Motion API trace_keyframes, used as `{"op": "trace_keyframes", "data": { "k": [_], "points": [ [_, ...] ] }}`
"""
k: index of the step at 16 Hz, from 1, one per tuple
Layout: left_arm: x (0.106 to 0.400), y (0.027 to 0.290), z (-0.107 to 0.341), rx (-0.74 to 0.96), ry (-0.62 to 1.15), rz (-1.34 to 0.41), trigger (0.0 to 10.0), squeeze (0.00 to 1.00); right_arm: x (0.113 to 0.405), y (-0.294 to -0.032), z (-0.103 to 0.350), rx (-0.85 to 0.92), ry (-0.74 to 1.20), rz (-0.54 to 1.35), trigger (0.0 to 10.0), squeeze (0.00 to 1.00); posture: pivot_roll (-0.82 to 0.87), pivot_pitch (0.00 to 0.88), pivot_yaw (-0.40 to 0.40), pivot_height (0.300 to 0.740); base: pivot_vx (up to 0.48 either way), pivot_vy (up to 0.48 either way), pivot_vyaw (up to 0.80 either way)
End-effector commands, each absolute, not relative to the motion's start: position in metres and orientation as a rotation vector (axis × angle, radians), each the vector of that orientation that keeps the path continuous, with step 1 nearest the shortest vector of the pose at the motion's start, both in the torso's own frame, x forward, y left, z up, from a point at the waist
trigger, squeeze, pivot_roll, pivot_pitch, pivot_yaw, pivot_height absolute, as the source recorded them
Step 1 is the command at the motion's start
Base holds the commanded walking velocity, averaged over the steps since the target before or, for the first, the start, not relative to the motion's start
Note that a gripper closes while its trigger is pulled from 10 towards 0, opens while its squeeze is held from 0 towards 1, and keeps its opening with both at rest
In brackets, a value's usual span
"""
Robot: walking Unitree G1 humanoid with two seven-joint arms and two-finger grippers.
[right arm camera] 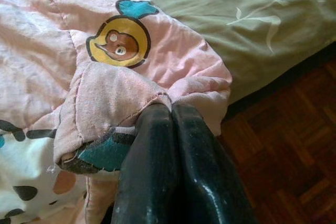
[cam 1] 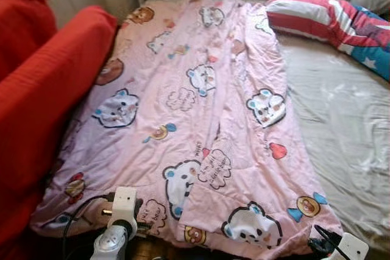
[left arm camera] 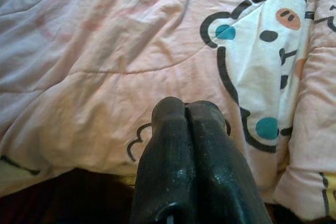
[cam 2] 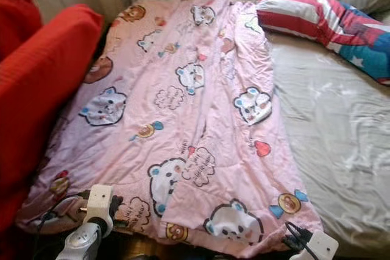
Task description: Clean up the room
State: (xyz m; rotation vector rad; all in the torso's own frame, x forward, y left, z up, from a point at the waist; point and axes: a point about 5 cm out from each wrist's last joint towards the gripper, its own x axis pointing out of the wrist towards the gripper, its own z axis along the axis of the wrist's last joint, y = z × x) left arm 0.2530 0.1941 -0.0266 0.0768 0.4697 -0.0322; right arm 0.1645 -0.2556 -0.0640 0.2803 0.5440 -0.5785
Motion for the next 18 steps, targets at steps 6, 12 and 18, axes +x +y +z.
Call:
{"op": "trace_keyframes", "data": {
  "k": [6, 12, 18],
  "points": [
    [0.2453, 0.1981, -0.0322, 0.097, 0.499, -0.026, 10.0, 0.00, 0.1574, -0.2558, -0.0669, 0.287, 0.555, -0.592, 10.0, 0.00, 0.08, 0.196, 0.017, 0.740, 0.000, -0.144, -0.22],
    [0.2465, 0.1976, -0.0314, 0.094, 0.495, -0.026, 10.0, 0.00, 0.1584, -0.2556, -0.0667, 0.304, 0.548, -0.594, 10.0, 0.00, 0.08, 0.196, 0.018, 0.740, 0.000, -0.480, -0.23],
    [0.2451, 0.1999, -0.0323, 0.083, 0.503, -0.014, 10.0, 0.00, 0.1536, -0.2483, -0.0723, 0.293, 0.601, -0.559, 10.0, 0.00, 0.08, 0.197, 0.017, 0.740, 0.000, -0.080, -0.11]
  ]
}}
